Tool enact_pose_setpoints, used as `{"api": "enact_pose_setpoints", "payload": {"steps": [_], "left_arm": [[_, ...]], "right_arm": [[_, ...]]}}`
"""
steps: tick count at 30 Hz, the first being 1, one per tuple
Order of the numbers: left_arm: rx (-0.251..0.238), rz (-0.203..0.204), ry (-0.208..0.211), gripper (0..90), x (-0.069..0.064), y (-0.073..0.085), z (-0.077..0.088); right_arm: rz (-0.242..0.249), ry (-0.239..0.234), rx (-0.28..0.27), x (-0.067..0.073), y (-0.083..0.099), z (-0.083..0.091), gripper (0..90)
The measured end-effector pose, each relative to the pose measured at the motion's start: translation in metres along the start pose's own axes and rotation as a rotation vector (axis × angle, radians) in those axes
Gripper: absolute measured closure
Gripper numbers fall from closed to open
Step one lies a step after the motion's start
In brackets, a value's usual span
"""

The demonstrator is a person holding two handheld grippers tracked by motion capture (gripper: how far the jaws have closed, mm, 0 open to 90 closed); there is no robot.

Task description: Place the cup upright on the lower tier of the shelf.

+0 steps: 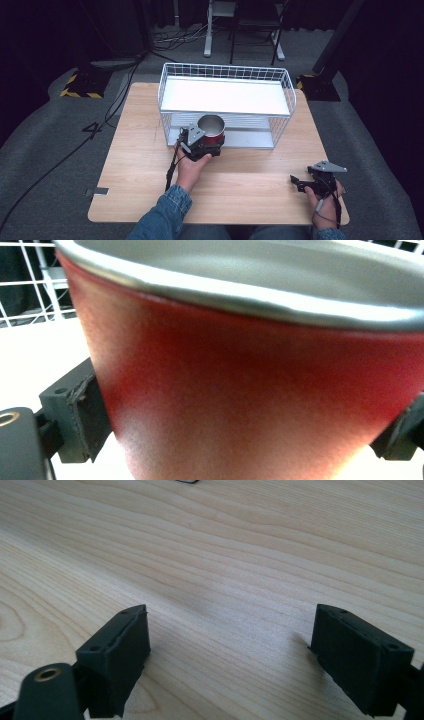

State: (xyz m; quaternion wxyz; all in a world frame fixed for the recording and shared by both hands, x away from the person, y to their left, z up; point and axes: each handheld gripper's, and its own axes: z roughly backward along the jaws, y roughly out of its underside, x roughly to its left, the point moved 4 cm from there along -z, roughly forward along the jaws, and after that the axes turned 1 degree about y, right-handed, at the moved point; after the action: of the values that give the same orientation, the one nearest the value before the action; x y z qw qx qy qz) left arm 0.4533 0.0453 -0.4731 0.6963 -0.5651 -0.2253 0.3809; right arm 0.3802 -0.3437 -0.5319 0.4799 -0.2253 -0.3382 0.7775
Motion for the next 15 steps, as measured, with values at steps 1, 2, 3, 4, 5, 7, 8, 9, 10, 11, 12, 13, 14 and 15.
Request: {"api": "enact_pose_setpoints", "payload": {"steps": [1,2,3,4,5,7,8,9,10,11,12,13,14,15], "left_arm": [[-0.002,0.003,-0.011,6.6,0.002,0.001,-0.004],[-0.002,0.003,-0.011,6.6,0.002,0.001,-0.004],[0.002,0.01,-0.021,6.6,0.003,0.001,-0.009],[-0.001,0.009,-0.029,6.6,0.004,0.001,-0.01],[-0.001,0.009,-0.029,6.6,0.004,0.001,-0.01],[-0.011,0.021,-0.04,6.6,0.006,-0.002,-0.013],[-0.015,0.019,-0.049,6.6,0.005,-0.005,-0.016],[-0.017,0.015,-0.055,6.6,0.005,-0.006,-0.017],[-0.02,0.015,-0.058,6.6,0.005,-0.007,-0.021],[-0.016,0.017,-0.06,6.6,0.005,-0.006,-0.024],[-0.011,0.015,-0.063,6.6,0.005,-0.006,-0.026],[-0.011,0.015,-0.063,6.6,0.005,-0.006,-0.026],[-0.015,0.027,-0.071,6.5,0.006,-0.005,-0.031],[-0.015,0.027,-0.071,6.5,0.006,-0.005,-0.031]], "right_arm": [[0.002,-0.001,0.001,0.0,0.0,0.0,16.2],[0.005,-0.002,0.0,0.0,0.0,0.0,16.3],[0.005,-0.003,0.0,0.0,0.0,0.0,16.3],[0.005,-0.005,0.0,0.0,0.0,0.0,16.3],[0.005,-0.005,0.0,0.0,0.0,0.0,16.3],[0.007,-0.012,0.001,0.001,-0.001,-0.001,16.3],[0.008,-0.011,0.001,0.001,-0.001,-0.001,16.3],[0.012,-0.01,-0.003,0.002,-0.001,-0.001,16.3],[0.017,-0.006,-0.004,0.002,-0.001,-0.001,16.4],[0.021,-0.007,-0.004,0.003,-0.001,-0.001,16.6],[0.026,-0.008,-0.006,0.004,-0.001,-0.001,16.9],[0.026,-0.008,-0.006,0.004,-0.001,-0.001,16.9],[0.033,-0.013,-0.007,0.004,-0.001,0.0,17.2],[0.033,-0.013,-0.007,0.004,-0.001,0.0,17.2]]}}
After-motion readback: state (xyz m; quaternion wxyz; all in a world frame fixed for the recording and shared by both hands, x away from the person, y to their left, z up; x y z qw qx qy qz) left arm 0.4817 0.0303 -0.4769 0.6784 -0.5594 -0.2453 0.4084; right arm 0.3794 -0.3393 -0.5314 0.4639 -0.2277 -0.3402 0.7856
